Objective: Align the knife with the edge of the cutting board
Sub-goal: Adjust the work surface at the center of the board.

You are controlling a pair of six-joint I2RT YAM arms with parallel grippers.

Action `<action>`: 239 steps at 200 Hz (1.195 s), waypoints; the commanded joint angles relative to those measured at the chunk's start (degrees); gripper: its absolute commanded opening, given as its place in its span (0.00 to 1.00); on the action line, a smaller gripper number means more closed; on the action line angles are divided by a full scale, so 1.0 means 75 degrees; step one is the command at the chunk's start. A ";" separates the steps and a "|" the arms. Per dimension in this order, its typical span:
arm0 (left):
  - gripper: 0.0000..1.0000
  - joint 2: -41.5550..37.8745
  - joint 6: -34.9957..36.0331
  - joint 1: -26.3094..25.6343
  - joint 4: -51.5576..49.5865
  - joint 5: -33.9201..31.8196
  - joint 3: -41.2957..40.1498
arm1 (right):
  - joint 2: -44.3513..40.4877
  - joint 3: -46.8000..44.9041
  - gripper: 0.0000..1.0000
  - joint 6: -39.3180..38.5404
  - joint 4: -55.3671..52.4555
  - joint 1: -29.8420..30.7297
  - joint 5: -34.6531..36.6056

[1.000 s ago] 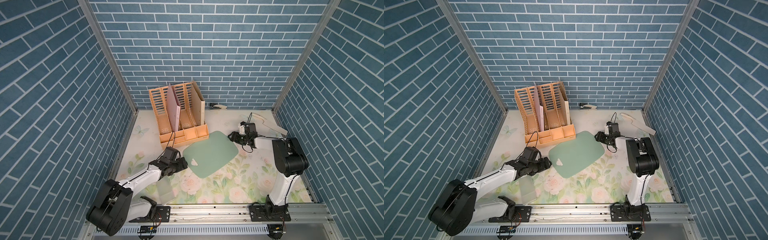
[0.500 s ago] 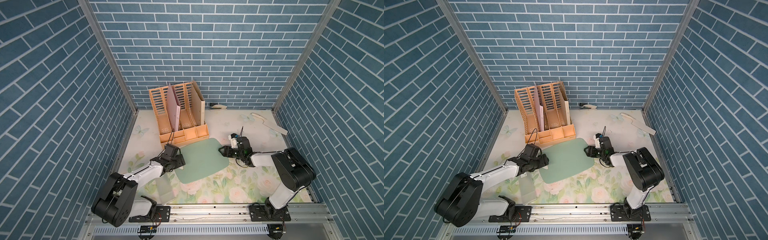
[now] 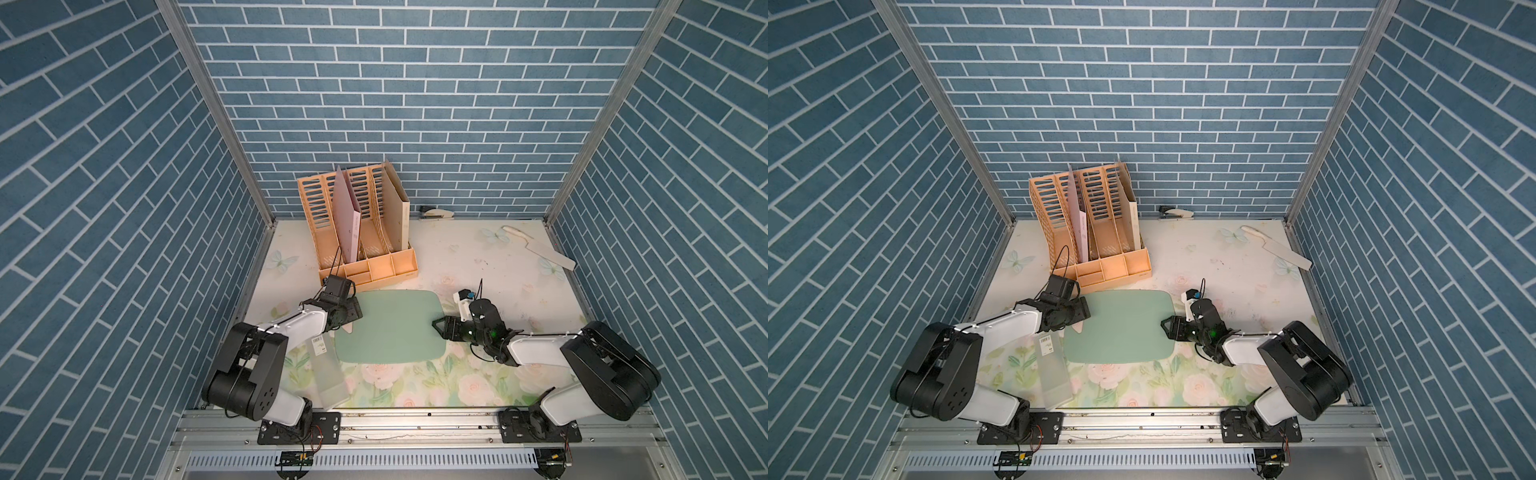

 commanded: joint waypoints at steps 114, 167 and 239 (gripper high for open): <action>0.79 -0.0680 0.0089 -0.0066 0.0366 0.1996 -0.0755 | -0.0438 0.0735 0.73 -0.0177 -0.2723 -0.0396 0.0948; 0.79 -0.1008 -0.0241 -0.0151 0.0816 0.2631 -0.1261 | 0.0354 0.1105 0.72 -0.0377 -0.2578 -0.0572 0.0565; 0.80 -0.1201 -0.0034 -0.0316 0.0409 0.2096 -0.0924 | 0.0757 0.1086 0.72 -0.0367 -0.2286 -0.0636 0.0436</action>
